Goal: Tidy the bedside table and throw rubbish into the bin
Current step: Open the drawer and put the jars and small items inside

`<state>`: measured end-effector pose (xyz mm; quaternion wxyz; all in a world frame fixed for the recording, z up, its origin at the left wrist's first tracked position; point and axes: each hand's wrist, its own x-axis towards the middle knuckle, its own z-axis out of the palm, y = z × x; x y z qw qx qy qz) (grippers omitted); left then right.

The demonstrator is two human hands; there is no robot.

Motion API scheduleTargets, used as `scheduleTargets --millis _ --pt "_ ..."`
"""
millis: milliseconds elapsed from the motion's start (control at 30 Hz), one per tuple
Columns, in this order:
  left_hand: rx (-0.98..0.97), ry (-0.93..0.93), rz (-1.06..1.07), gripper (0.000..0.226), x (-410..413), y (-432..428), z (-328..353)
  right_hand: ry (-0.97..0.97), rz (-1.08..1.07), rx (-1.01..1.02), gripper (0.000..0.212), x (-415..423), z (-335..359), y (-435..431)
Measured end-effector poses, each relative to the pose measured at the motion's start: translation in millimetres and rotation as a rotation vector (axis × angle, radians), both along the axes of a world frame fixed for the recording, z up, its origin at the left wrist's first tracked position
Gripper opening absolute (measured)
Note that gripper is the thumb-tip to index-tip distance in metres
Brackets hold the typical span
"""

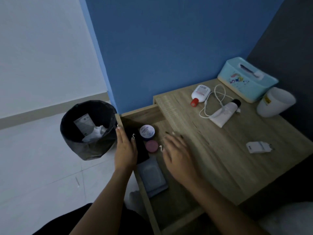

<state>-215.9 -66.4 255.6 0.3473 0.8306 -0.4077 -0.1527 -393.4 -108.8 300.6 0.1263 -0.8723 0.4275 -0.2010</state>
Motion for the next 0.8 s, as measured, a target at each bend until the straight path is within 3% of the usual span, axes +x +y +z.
scheduleTargets --millis 100,300,800 --pt "0.008 0.024 0.024 0.066 -4 -1 2 -0.01 -0.068 -0.033 0.044 -35 2 -39" --pt "-0.011 0.098 0.08 0.062 -11 -4 8 0.196 -0.065 0.022 0.06 -75 -13 -57" --pt "0.074 0.006 0.166 0.038 -11 -24 10 0.144 -0.091 -0.003 0.055 -74 -18 -58"
